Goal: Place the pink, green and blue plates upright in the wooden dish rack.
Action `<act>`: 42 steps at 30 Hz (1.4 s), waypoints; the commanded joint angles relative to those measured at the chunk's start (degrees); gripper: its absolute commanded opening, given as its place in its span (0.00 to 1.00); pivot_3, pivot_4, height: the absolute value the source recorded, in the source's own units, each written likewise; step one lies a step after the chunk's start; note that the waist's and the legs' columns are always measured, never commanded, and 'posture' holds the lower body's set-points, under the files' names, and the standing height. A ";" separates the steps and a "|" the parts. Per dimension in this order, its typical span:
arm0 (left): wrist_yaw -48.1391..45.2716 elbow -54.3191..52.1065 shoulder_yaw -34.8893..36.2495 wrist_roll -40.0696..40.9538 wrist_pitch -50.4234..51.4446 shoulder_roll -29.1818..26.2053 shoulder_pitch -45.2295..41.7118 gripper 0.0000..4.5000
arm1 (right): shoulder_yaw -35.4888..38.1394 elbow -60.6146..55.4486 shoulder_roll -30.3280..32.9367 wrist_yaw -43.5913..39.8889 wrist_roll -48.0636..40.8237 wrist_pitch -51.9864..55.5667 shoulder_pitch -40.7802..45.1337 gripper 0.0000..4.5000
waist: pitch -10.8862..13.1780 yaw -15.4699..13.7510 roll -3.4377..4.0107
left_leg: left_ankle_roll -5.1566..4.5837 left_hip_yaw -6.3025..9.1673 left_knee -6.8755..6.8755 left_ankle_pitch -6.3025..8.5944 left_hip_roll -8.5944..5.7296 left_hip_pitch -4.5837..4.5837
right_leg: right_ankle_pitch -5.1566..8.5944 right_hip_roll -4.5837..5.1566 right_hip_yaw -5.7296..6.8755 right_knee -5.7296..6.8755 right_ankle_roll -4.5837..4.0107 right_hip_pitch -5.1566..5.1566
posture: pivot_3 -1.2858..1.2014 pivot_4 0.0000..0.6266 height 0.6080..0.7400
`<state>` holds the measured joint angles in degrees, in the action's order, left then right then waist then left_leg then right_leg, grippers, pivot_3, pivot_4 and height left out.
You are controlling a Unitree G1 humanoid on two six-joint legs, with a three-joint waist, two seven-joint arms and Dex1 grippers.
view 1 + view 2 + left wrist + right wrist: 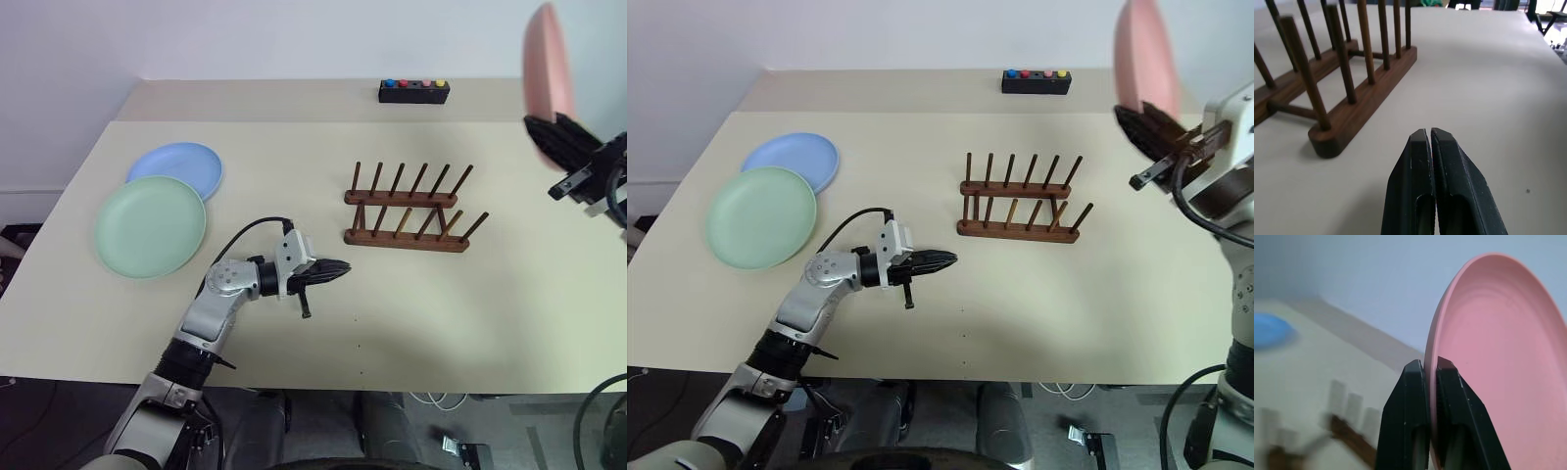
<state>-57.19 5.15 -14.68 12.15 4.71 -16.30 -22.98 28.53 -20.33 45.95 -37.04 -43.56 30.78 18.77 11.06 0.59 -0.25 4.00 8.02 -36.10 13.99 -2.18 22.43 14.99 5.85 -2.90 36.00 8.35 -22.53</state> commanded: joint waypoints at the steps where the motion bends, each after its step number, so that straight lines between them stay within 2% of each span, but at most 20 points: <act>1: 0.86 -3.43 -0.07 1.29 0.43 0.91 0.79 0.02 | 1.99 -2.01 -1.78 -0.13 -11.27 4.54 2.05 0.01 | 0.01 0.06 0.01 | 0.00 -0.01 -0.01 0.00 0.00 0.00 | 0.00 0.00 0.00 0.01 0.00 -0.01 | 0.52 0.24 1.00; 7: 1.51 -4.71 -0.23 1.09 0.95 1.16 1.28 0.02 | 4.99 4.44 -5.26 4.19 -21.05 8.39 4.63 0.01 | 0.00 0.12 0.03 | -0.01 -0.03 -0.07 -0.01 0.00 -0.03 | -0.01 0.00 -0.01 0.06 -0.04 0.00 | 0.52 0.24 1.00; 18: 2.41 -6.03 -0.59 0.85 1.30 0.62 2.17 0.02 | 4.75 5.15 -6.08 6.43 -28.39 12.12 2.97 0.01 | -0.01 0.15 0.04 | -0.01 -0.05 -0.01 0.00 0.01 0.00 | -0.01 -0.01 -0.01 0.08 -0.02 -0.09 | 0.52 0.24 1.00; 42: 2.80 -5.66 -0.69 0.56 1.17 0.57 1.93 0.02 | 3.71 11.37 -6.73 8.04 -26.66 12.52 2.02 0.01 | -0.01 0.15 0.04 | -0.01 -0.05 0.00 0.00 0.01 0.00 | -0.01 -0.01 -0.01 0.08 -0.02 -0.10 | 0.52 0.24 1.00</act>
<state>-54.55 1.38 -15.07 12.50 5.98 -15.65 -20.69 30.79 -8.61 39.26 -28.63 -69.41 43.54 20.60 11.05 0.73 -0.21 3.99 7.96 -36.09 13.99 -2.18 22.43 14.98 5.84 -2.91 36.08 8.33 -22.63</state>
